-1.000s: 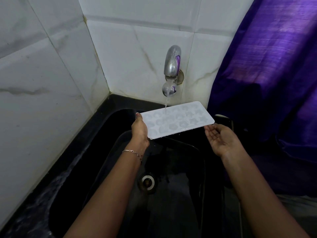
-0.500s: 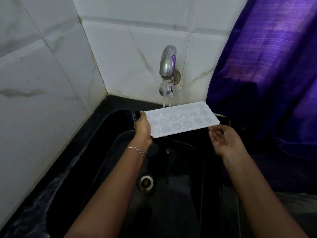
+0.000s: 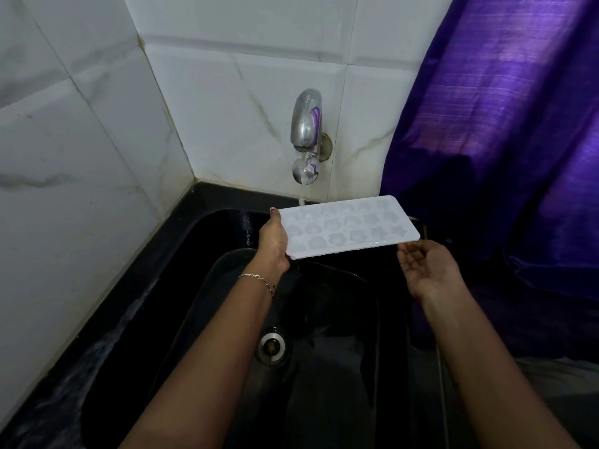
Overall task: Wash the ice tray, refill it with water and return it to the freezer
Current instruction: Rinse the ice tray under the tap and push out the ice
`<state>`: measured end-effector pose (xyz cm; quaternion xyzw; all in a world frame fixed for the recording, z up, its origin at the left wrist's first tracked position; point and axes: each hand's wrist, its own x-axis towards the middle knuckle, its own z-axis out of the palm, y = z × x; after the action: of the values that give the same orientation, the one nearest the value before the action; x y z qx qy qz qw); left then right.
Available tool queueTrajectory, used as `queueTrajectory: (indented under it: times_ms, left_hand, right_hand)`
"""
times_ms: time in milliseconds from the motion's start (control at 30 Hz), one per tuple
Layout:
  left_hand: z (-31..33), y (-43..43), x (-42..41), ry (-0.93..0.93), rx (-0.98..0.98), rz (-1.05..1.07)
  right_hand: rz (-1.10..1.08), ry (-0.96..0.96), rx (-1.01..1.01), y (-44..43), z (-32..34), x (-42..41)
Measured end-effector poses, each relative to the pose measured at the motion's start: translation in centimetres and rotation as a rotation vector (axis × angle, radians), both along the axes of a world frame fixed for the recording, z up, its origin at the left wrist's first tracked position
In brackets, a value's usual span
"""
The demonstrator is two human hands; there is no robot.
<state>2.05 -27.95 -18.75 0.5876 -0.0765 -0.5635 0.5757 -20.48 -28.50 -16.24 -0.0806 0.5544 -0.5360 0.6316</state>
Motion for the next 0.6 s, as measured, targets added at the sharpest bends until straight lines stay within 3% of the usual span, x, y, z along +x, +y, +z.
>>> queueTrajectory:
  times_ms: [400, 600]
  left_hand:
    - [-0.3, 10.2, 3.1, -0.007, 0.059, 0.089]
    - [-0.5, 15.6, 5.6, -0.078, 0.096, 0.153]
  right_hand:
    - [0.135, 0.198, 0.071, 4.8, -1.6, 2.2]
    - [0.166, 0.223, -0.007, 4.9, -0.4, 4.7]
